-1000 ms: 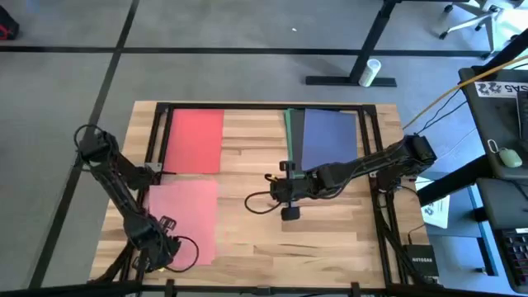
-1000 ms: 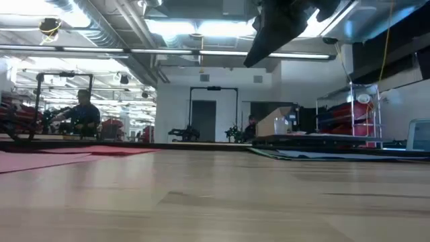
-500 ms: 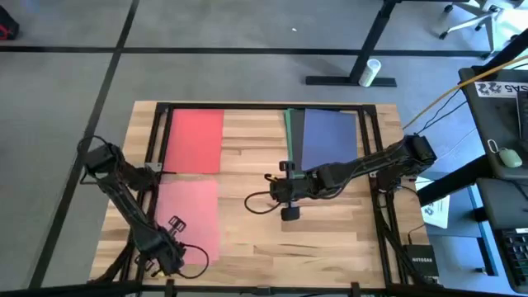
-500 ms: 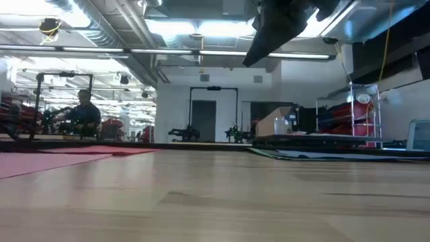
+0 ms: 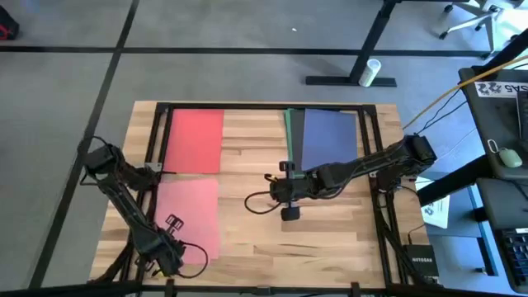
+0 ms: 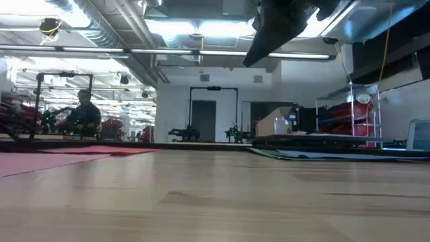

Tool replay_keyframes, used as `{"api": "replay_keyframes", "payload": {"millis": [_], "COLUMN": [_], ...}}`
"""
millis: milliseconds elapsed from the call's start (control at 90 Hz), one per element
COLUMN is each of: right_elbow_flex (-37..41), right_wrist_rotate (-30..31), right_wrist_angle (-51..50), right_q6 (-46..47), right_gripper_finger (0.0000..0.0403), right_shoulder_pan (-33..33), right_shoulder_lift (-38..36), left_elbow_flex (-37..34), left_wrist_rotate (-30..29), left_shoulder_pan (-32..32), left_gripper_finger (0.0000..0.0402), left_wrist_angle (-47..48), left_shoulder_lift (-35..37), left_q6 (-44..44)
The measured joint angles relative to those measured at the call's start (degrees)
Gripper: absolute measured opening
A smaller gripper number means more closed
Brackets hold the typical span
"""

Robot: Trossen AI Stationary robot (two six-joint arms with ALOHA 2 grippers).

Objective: Organize paper
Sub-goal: Stack the pink paper on top of the pink papers

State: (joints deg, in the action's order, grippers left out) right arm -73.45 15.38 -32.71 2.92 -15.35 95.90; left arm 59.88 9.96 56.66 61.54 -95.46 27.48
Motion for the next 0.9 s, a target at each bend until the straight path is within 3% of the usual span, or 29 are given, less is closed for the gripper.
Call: {"api": "replay_keyframes", "payload": {"millis": [489,900], "right_elbow_flex": [0.0,0.0], "right_wrist_rotate": [0.0,0.0], "right_wrist_angle": [0.0,-0.2], "right_q6": [0.0,0.0], "right_gripper_finger": [0.0,0.0], "right_shoulder_pan": [0.0,0.0], "right_shoulder_lift": [0.0,0.0], "left_elbow_flex": [0.0,0.0], "left_wrist_rotate": [0.1,5.1], "left_shoulder_pan": [0.0,0.0], "left_gripper_finger": [0.0115,0.0163], "left_wrist_angle": [-1.1,-1.2], "left_shoulder_lift": [0.0,0.0], "left_q6": [8.5,16.9]}}
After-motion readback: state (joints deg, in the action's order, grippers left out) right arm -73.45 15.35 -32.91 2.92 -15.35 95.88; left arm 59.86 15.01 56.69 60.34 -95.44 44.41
